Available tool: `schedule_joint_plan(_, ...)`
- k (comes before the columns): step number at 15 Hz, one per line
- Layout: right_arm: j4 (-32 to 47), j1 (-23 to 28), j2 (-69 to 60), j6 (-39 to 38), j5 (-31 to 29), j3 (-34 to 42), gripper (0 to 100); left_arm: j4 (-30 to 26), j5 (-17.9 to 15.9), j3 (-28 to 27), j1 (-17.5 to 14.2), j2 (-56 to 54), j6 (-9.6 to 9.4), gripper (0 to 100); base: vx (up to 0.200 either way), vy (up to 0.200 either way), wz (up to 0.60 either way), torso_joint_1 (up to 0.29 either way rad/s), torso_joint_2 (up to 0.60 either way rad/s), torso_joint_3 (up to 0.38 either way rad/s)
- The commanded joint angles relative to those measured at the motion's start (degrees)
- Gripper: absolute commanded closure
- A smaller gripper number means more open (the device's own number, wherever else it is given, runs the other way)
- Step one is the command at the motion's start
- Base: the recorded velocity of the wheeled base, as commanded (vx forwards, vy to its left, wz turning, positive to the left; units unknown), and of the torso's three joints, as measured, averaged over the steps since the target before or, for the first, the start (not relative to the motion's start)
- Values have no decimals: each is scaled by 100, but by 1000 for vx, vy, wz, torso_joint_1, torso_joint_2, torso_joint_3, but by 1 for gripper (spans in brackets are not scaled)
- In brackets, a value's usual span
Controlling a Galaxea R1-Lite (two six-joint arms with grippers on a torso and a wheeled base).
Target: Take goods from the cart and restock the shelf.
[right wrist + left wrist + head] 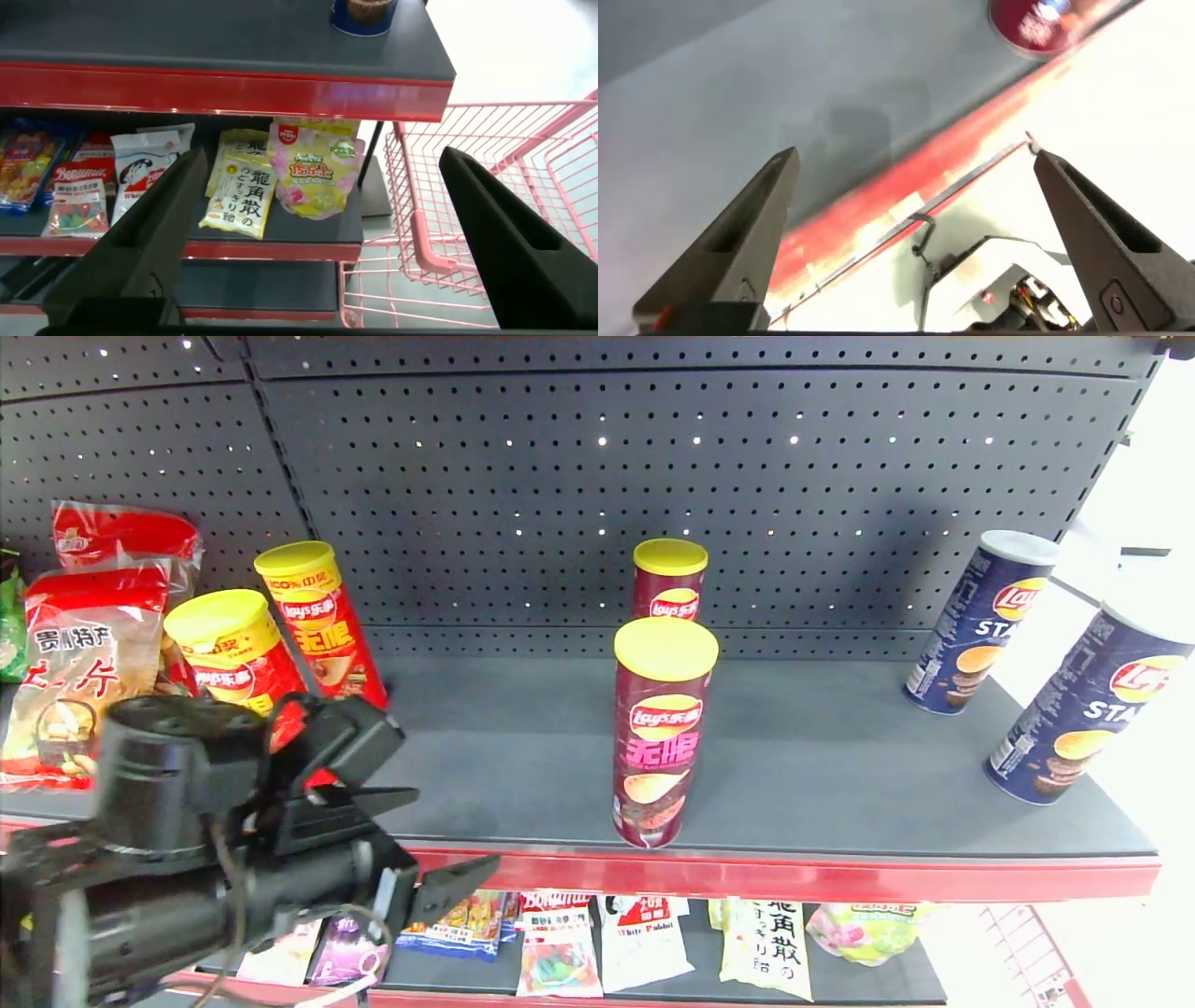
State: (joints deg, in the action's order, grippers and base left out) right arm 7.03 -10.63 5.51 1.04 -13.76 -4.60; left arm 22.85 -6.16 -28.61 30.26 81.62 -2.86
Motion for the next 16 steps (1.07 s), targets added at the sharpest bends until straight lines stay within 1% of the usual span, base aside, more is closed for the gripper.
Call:
schedule_joint_plan(1, 9, 0, 20, -104, 23, 3, 0, -1748, 9, 646, -670, -3310, -12, 0, 0, 0, 0, 0, 0, 0)
schedule_joint_plan(3, 9, 0, 20, -77, 84, 3, 0, -3515, 53, 172, -881, -4681, -4, 0, 0, 0, 0, 0, 0, 0)
schedule_joint_plan(4, 9, 0, 20, -60, 243, 11, 0, -4192, 326, 57, -1066, -5252, 5, 0, 0, 0, 0, 0, 0, 0)
schedule_joint_plan(5, 9, 0, 20, -16, 418, 11, 0, -4420, 633, 119, -1224, -5709, 84, 0, 0, 0, 0, 0, 0, 0)
schedule_joint_plan(6, 0, 0, 20, 2, 471, 11, 0, -4411, 897, 242, -1329, -6017, 348, 0, 0, 0, 0, 0, 0, 0)
schedule_joint_plan(7, 0, 0, 20, 2, 462, 11, 0, -4403, 1266, 216, -1444, -6140, 585, 0, 0, 0, 0, 0, 0, 0)
schedule_joint_plan(8, 9, 0, 20, 2, 462, 11, 0, -4394, 1688, 154, -1549, -6228, 779, 0, 0, 0, 0, 0, 0, 0)
schedule_joint_plan(9, 0, -9, 20, 11, 471, 11, 0, -4464, 1952, 119, -1567, -6465, 937, 0, 0, 0, 0, 0, 0, 0)
schedule_joint_plan(10, 0, -9, 20, 11, 497, 11, 0, -4596, 2075, 154, -1567, -6711, 946, 0, 0, 0, 0, 0, 0, 0)
schedule_joint_plan(11, 0, -9, 20, 2, 541, 11, 0, -4851, 2145, 145, -1576, -6957, 954, 0, 0, 0, 0, 0, 0, 0)
schedule_joint_plan(12, 0, -9, 20, 2, 559, 20, 0, -4983, 2189, 145, -1584, -7054, 963, 0, 0, 0, 0, 0, 0, 0)
schedule_joint_plan(13, -141, -9, 11, -25, 594, 73, 0, -5800, 2268, 154, -2033, -7423, 972, 0, 0, 0, 0, 0, 0, 0)
schedule_joint_plan(14, -369, -9, 11, 19, 779, 178, 0, -6196, 2259, 189, -2463, -7467, 972, 0, 0, 0, 0, 0, 0, 0)
schedule_joint_plan(16, -457, -9, 11, 142, 1192, 213, 0, -6301, 2259, 418, -2903, -7476, 972, 0, 0, 0, 0, 0, 0, 0)
